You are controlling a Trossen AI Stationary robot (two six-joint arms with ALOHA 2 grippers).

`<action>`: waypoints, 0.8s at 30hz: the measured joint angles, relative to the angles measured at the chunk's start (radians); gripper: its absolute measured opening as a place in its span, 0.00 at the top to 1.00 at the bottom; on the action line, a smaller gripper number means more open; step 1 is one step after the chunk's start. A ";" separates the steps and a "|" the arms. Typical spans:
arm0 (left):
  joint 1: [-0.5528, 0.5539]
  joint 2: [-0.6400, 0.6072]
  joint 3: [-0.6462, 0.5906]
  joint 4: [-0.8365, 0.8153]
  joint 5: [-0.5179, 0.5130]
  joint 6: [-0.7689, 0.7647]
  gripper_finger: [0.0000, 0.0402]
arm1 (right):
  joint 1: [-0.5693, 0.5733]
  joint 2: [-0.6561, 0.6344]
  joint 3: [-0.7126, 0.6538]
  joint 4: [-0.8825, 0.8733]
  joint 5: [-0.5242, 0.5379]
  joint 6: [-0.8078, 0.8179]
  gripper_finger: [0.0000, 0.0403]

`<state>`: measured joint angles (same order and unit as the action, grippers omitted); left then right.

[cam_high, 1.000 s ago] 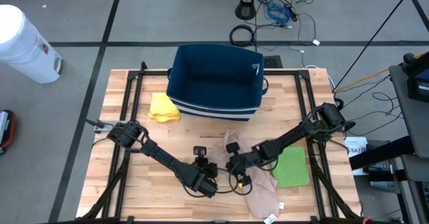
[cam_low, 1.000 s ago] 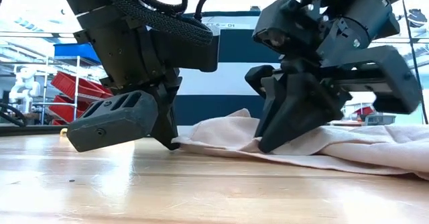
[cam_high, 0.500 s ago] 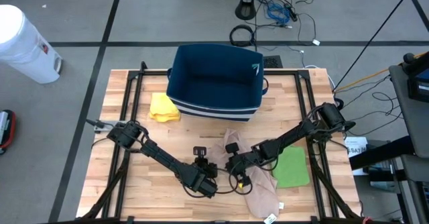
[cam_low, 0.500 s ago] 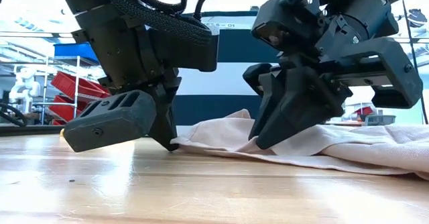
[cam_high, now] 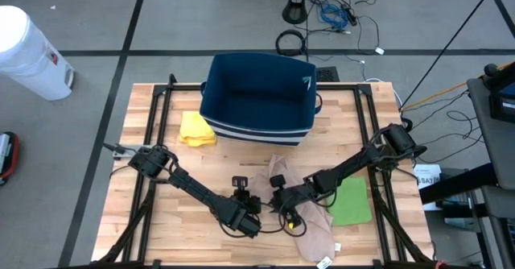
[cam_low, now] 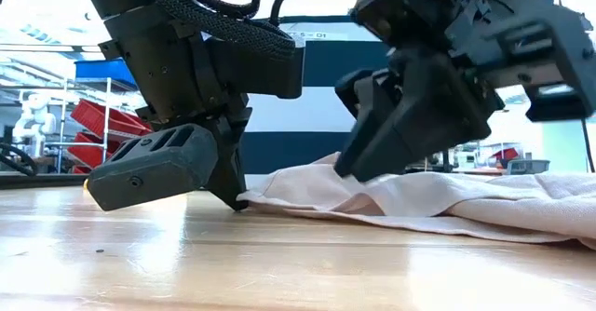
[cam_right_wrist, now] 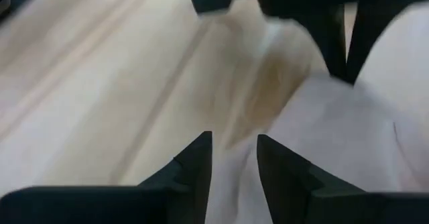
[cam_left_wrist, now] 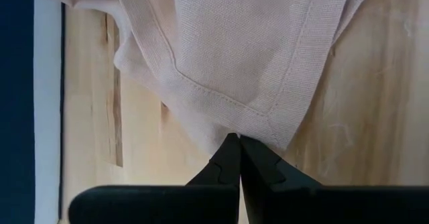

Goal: Fold towel
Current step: Fold the light pink towel

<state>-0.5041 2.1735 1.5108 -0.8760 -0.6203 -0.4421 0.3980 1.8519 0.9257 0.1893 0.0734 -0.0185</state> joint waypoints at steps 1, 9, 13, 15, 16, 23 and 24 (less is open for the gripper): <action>0.000 0.000 0.000 0.002 0.001 0.000 1.00 | 0.003 0.000 0.000 0.018 0.000 0.000 0.73; 0.000 0.000 0.002 0.024 0.003 -0.001 1.00 | 0.002 0.020 0.000 0.100 0.079 -0.021 0.72; -0.004 0.000 0.012 0.052 0.009 0.000 1.00 | 0.002 0.020 0.000 0.102 0.081 -0.029 0.72; -0.007 -0.004 0.011 0.051 0.006 0.004 1.00 | 0.002 0.020 0.000 0.108 0.081 -0.028 0.72; -0.007 -0.008 0.011 0.052 -0.003 0.005 1.00 | 0.002 0.020 0.000 0.108 0.081 -0.028 0.72; -0.011 -0.060 0.013 0.041 -0.014 0.006 0.90 | 0.002 0.020 0.000 0.107 0.079 -0.030 0.72; -0.013 -0.065 0.013 0.025 -0.001 0.006 0.88 | 0.002 0.020 0.000 0.107 0.079 -0.030 0.72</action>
<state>-0.5173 2.1083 1.5238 -0.8509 -0.6216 -0.4358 0.4004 1.8721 0.9257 0.2959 0.1521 -0.0486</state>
